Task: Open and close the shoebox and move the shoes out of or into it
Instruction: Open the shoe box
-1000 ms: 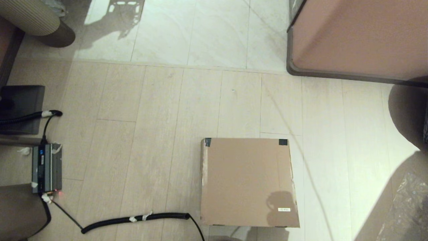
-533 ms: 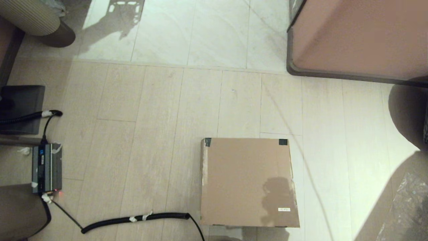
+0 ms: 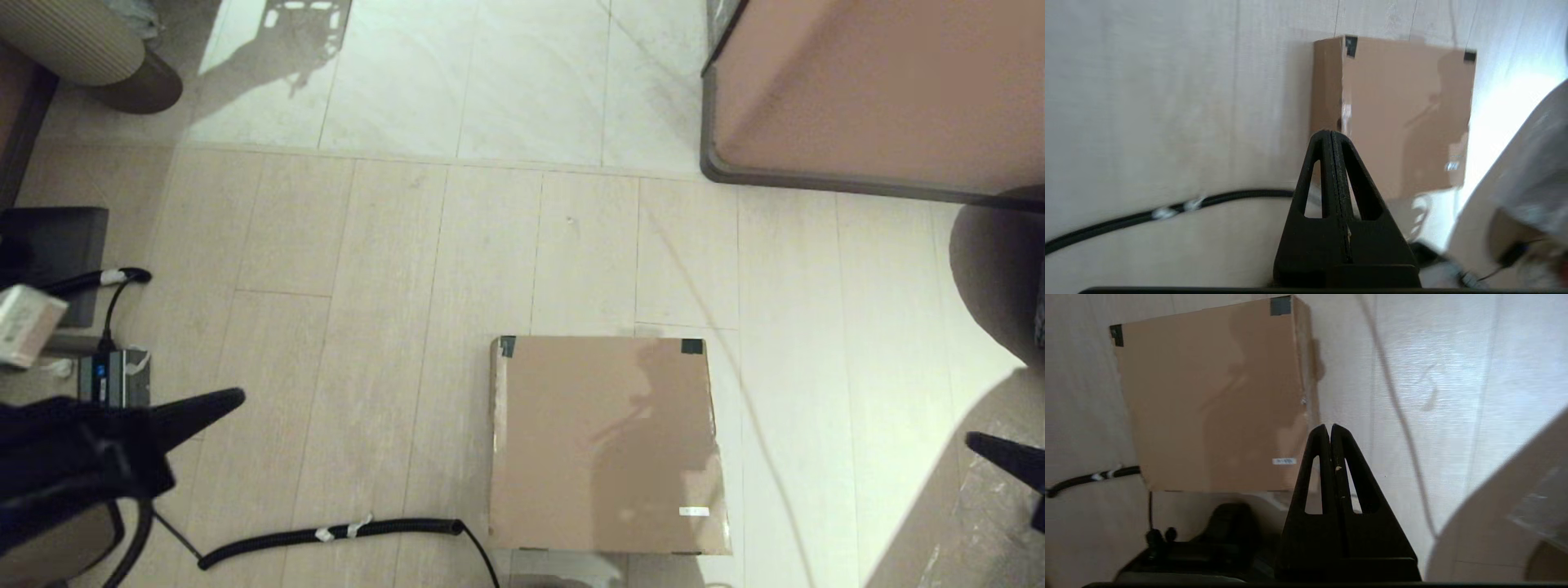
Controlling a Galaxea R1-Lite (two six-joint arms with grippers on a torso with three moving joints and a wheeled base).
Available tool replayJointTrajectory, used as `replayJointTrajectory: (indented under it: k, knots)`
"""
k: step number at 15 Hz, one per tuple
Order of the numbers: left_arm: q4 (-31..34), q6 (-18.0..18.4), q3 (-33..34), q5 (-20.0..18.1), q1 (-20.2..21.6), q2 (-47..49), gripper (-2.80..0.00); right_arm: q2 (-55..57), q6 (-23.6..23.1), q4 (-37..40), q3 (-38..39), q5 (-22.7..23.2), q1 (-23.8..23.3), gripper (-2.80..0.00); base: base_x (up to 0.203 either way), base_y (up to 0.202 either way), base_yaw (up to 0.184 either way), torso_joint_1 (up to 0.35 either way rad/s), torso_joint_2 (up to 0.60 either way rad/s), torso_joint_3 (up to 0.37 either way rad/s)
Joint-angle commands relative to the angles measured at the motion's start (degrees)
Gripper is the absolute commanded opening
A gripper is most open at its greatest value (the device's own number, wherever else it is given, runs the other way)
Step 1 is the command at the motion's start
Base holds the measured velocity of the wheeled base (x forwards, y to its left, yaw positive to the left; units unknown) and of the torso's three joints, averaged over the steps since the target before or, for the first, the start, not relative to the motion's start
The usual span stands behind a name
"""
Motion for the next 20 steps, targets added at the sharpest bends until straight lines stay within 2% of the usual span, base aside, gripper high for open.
replayJointTrajectory:
  k: [1,4,7,9,11,13,14,17,20]
  knots:
    - [-8.2,-2.2,-1.7,-1.0,0.0,17.6,-2.80,18.1,1.7,-6.8,-1.2,2.1,0.0,-2.80,0.000,0.000,0.000,0.000,0.00,0.000]
    - [-21.0,-5.6,-3.1,-2.3,-1.4,32.2,-2.80,31.7,3.0,-17.7,-0.7,5.6,-0.1,-2.80,0.000,0.000,0.000,0.000,0.00,0.000]
    - [-29.5,-6.9,-4.2,-2.6,-7.1,41.9,-2.80,45.0,3.4,-30.1,0.9,7.4,-0.1,-2.80,0.000,0.000,0.000,0.000,0.00,0.000]
    - [-32.0,-7.0,-4.9,-1.8,-10.8,46.1,-2.80,52.3,3.4,-38.2,2.8,8.4,-0.3,-2.80,0.000,0.000,0.000,0.000,0.00,0.000]
    - [-34.1,-7.0,-6.6,1.4,-12.7,50.0,-2.80,56.0,5.1,-41.4,3.4,9.7,-0.3,-2.80,0.000,0.000,0.000,0.000,0.00,0.000]
    - [-35.7,-6.9,-7.7,3.1,-13.5,52.2,-2.80,56.0,13.5,-41.8,1.7,10.1,0.1,-2.80,0.000,0.000,0.000,0.000,0.00,0.000]
    - [-35.8,-6.9,-7.8,3.1,-13.6,53.0,-2.80,56.4,15.2,-41.8,1.3,10.2,0.0,-2.80,0.000,0.000,0.000,0.000,0.00,0.000]
    - [-36.1,-6.7,-9.3,3.7,-13.6,56.1,-2.80,61.7,14.9,-43.4,1.5,9.8,-0.2,-2.80,0.000,0.000,0.000,0.000,0.00,0.000]
    - [-36.2,-6.7,-13.5,6.5,-13.9,60.4,-2.80,69.9,13.7,-50.8,1.4,9.7,-0.7,-2.80,0.000,0.000,0.000,0.000,0.00,0.000]
